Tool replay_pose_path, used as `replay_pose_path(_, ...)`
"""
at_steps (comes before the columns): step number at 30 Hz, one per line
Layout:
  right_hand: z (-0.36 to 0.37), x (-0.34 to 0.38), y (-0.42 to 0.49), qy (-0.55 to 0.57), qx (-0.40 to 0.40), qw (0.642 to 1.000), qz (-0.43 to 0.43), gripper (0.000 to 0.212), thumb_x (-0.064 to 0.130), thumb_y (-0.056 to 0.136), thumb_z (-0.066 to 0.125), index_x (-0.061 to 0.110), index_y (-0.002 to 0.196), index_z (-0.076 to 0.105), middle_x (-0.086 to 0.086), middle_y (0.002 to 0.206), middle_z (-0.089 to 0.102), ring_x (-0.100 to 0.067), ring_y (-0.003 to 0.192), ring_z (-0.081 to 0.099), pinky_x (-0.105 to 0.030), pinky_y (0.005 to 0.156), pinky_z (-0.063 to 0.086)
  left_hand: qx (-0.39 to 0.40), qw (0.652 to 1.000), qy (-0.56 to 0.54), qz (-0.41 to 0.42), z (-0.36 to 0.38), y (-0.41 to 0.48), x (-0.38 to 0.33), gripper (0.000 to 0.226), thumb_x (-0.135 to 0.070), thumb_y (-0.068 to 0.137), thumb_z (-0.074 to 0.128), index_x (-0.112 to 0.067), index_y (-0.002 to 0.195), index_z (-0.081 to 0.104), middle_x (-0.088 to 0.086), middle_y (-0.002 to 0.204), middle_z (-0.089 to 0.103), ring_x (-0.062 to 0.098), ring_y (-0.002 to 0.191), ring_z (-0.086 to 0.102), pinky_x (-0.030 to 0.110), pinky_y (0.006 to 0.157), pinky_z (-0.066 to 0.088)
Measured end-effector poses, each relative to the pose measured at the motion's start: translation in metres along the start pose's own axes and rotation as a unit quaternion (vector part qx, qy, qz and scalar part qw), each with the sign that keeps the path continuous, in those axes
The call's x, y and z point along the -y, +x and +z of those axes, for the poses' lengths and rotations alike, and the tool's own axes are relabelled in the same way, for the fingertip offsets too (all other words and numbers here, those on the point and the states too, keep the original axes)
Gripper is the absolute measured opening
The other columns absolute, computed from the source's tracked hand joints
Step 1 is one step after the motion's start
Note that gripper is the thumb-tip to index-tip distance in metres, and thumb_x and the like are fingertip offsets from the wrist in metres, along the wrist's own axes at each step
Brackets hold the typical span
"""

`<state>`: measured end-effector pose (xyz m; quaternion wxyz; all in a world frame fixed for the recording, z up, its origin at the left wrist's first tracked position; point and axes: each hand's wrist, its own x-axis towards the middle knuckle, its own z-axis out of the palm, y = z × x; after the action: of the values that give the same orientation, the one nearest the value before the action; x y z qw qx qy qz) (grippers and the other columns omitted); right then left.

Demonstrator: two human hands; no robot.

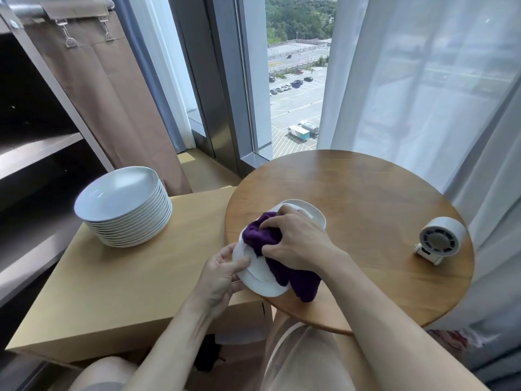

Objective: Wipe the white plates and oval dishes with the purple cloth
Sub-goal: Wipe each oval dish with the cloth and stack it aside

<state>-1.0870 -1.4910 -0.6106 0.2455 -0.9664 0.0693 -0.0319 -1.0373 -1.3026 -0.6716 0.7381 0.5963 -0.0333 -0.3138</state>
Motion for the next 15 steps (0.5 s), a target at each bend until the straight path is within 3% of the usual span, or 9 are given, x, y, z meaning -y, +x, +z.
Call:
replay_pose_path(3, 0.0, -0.017, 0.003, -0.008, -0.068, 0.995, 0.074, 0.046, 0.054, 0.08, 0.065, 0.046, 0.126, 0.064, 0.012, 0.119, 0.044, -0.021, 0.119, 0.044, -0.038, 0.093, 0.032, -0.019, 1.0, -0.001, 0.0, -0.003, -0.003, 0.006, 0.03, 0.0, 0.092, 0.065, -0.011, 0.12, 0.066, 0.013, 0.099, 0.076, 0.024, 0.078, 0.072, 0.036, 0.061, 0.061)
replay_pose_path(5, -0.002, -0.027, 0.006, 0.005, -0.091, 0.989, 0.116, 0.049, 0.057, 0.075, 0.062, 0.047, 0.123, 0.064, 0.011, 0.114, 0.044, -0.022, 0.111, 0.044, -0.038, 0.088, 0.028, -0.022, 1.0, -0.003, 0.004, -0.002, -0.005, 0.006, 0.028, 0.0, 0.092, 0.065, -0.012, 0.117, 0.067, 0.011, 0.098, 0.077, 0.022, 0.077, 0.073, 0.034, 0.058, 0.059)
replay_pose_path(10, -0.011, -0.051, 0.006, 0.143, -0.153, 0.957, 0.203, 0.051, 0.057, 0.063, 0.057, 0.047, 0.112, 0.07, 0.014, 0.103, 0.048, -0.019, 0.104, 0.054, -0.04, 0.096, 0.045, -0.047, 0.998, -0.024, 0.023, -0.001, -0.005, -0.004, 0.026, -0.003, 0.095, 0.064, -0.012, 0.119, 0.069, 0.008, 0.102, 0.077, 0.019, 0.078, 0.073, 0.034, 0.059, 0.06)
replay_pose_path(15, -0.013, -0.068, 0.004, 0.196, -0.189, 0.94, 0.205, 0.044, 0.052, 0.066, 0.062, 0.045, 0.109, 0.071, 0.015, 0.104, 0.052, -0.015, 0.098, 0.055, -0.032, 0.084, 0.042, -0.069, 0.994, -0.08, 0.022, -0.015, -0.005, -0.021, 0.025, -0.004, 0.097, 0.06, -0.009, 0.121, 0.066, 0.007, 0.101, 0.074, 0.022, 0.081, 0.068, 0.033, 0.064, 0.06)
